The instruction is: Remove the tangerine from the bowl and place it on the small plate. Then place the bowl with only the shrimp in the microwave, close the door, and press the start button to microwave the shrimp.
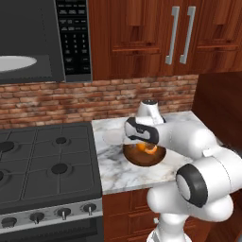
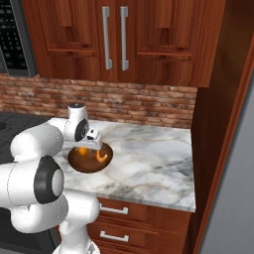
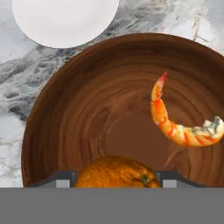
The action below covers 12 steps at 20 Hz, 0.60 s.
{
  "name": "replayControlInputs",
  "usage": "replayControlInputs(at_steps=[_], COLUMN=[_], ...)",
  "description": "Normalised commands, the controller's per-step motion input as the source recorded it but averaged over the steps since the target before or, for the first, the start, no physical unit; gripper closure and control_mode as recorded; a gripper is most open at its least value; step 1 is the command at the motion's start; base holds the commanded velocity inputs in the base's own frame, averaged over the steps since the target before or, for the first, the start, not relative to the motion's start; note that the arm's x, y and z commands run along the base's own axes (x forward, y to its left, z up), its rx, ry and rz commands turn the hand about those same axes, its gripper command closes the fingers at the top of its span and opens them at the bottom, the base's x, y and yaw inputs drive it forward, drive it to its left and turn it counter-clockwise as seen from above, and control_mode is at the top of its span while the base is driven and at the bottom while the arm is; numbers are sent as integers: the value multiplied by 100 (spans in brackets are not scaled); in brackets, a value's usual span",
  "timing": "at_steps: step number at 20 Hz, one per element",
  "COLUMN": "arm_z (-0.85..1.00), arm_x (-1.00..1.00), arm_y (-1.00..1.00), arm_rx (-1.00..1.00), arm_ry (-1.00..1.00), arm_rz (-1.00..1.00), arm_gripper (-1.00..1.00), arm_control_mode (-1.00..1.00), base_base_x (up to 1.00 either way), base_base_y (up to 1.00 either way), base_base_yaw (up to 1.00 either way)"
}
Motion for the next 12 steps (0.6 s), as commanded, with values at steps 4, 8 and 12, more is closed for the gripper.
replayControlInputs(at_steps=[4,8,12], arm_z=[100,90,42], arm_x=[-28,-3,25], arm_y=[-1,3,35], arm_rx=[0,0,0], arm_ry=[-31,-22,-4], arm_rz=[0,0,0], arm_gripper=[100,100,100], arm_control_mode=[-100,-100,-100], base_base_x=[0,0,0], base_base_y=[0,0,0], base_base_yaw=[0,0,0])
